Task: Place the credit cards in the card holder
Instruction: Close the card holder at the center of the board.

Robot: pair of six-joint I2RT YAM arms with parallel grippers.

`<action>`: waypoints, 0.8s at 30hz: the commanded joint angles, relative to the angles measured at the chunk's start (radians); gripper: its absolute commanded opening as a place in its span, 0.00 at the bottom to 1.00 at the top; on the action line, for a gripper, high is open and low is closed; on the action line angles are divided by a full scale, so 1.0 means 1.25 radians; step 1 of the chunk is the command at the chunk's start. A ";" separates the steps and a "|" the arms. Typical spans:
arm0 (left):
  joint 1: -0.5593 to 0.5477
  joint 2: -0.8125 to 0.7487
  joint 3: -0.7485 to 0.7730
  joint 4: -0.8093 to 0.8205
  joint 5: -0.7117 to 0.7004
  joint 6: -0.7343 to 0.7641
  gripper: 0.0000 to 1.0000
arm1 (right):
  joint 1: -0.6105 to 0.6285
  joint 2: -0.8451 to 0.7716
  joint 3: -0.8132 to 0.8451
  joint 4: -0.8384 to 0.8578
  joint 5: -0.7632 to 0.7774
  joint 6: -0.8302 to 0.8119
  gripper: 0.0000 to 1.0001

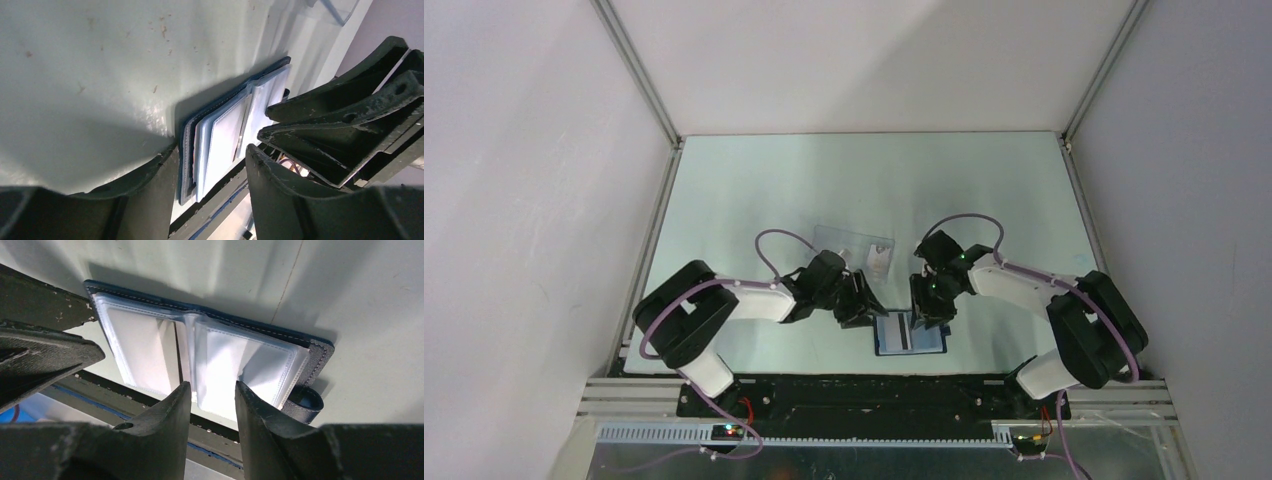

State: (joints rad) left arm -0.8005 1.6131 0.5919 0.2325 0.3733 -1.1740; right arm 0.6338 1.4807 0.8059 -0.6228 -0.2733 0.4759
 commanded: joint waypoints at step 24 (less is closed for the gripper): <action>-0.098 -0.001 0.117 0.113 0.085 -0.010 0.54 | -0.011 0.028 -0.028 0.038 -0.020 0.017 0.46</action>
State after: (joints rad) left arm -0.8982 1.5902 0.6849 0.3042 0.4484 -1.1706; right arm 0.6231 1.5494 0.7994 -0.5705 -0.3790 0.4961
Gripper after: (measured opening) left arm 0.536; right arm 0.361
